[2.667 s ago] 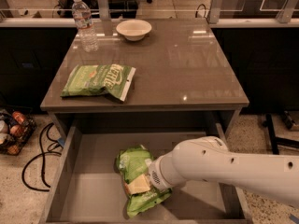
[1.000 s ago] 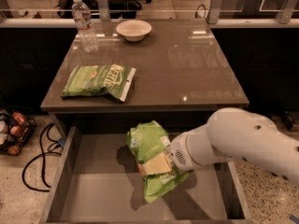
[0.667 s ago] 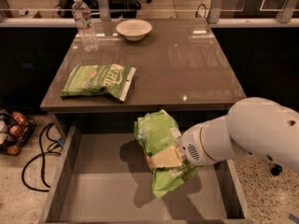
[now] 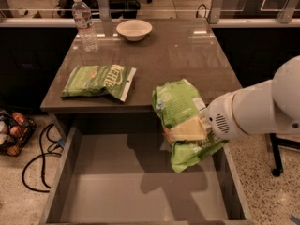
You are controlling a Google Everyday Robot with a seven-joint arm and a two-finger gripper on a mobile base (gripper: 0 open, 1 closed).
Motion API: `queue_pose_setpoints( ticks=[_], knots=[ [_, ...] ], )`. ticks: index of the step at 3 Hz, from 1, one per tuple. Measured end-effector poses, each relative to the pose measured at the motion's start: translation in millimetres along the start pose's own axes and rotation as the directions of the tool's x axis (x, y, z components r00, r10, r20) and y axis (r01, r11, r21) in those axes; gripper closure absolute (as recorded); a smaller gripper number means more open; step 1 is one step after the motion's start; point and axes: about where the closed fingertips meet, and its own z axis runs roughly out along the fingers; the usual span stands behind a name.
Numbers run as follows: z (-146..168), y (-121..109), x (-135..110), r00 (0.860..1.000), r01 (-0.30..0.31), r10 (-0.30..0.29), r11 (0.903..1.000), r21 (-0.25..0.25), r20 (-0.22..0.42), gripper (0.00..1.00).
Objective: Pick green jalapeno chip bag from top drawer and place on counter
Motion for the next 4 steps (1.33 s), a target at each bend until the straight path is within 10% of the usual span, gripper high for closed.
queue_pose_setpoints(
  ticks=[4],
  knots=[
    [27.1, -84.4, -163.0, 0.999, 0.021, -0.017, 0.9931, 0.115, -0.031, 1.0]
  ],
)
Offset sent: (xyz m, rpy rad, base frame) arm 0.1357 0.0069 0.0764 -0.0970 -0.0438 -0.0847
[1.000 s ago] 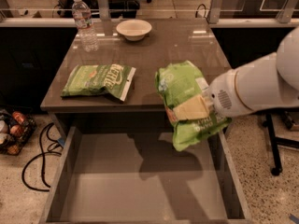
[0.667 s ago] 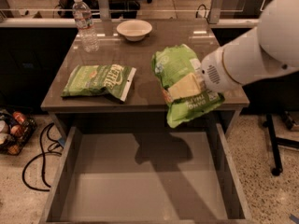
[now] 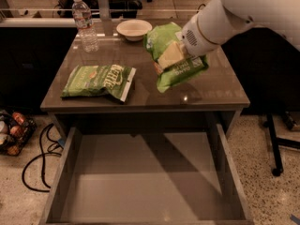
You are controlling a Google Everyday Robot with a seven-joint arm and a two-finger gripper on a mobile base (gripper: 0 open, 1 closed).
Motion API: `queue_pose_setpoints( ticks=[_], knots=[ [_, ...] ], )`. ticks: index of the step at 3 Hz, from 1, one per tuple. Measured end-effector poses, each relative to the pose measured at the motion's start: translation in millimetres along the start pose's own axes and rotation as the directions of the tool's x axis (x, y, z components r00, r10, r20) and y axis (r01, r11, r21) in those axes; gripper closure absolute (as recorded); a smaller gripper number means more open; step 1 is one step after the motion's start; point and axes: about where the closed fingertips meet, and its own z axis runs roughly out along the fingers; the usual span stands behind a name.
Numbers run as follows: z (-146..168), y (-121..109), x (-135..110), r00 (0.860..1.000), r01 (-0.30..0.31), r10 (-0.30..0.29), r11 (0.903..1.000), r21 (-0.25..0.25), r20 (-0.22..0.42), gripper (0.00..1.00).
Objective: Pick green jalapeno chip bag from top drawer and place on counter
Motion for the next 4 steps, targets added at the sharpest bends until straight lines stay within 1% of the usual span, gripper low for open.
queue_pose_setpoints(
  ticks=[1, 2, 3, 4],
  knots=[
    [11.9, -27.7, -23.2, 1.0, -0.031, 0.031, 0.9995, -0.004, 0.007, 1.0],
    [17.3, -52.3, -31.7, 0.995, -0.085, 0.086, 0.996, -0.028, 0.041, 1.0],
    [18.9, -72.3, -33.5, 0.986, -0.15, 0.153, 0.9877, -0.045, 0.066, 1.0],
    [21.0, -70.5, -34.1, 0.987, -0.147, 0.15, 0.988, -0.048, 0.064, 0.82]
  ],
)
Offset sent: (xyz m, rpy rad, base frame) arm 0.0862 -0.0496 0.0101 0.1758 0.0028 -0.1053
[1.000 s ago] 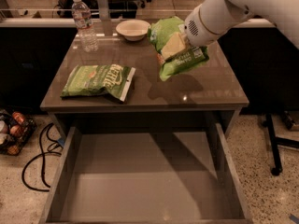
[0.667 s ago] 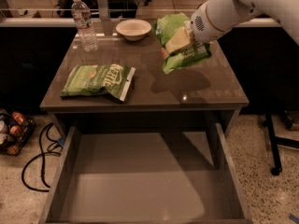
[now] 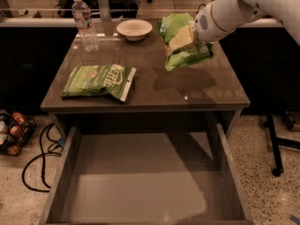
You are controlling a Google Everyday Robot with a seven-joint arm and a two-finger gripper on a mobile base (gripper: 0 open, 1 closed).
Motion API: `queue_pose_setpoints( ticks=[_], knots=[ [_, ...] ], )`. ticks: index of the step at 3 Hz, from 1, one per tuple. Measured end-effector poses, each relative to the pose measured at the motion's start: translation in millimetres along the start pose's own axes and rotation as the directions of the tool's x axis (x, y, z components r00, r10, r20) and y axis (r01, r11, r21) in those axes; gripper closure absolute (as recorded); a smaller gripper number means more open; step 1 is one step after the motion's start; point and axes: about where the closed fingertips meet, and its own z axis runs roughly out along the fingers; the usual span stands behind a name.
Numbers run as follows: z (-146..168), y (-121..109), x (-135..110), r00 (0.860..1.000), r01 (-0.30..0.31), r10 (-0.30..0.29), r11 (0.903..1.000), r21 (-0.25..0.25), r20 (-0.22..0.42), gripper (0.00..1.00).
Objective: Pick green jalapeno chip bag from top drawer and place on counter
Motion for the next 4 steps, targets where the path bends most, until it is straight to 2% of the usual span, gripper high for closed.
queue_pose_setpoints(
  ticks=[2, 3, 4],
  knots=[
    [4.4, 2.4, 0.7, 1.0, 0.002, -0.002, 1.0, -0.006, -0.005, 0.35],
    [7.3, 4.1, 1.2, 1.0, 0.004, -0.004, 1.0, -0.009, -0.009, 0.04],
    [8.4, 4.7, 1.5, 1.0, 0.004, -0.004, 0.9999, -0.011, -0.011, 0.0]
  ],
)
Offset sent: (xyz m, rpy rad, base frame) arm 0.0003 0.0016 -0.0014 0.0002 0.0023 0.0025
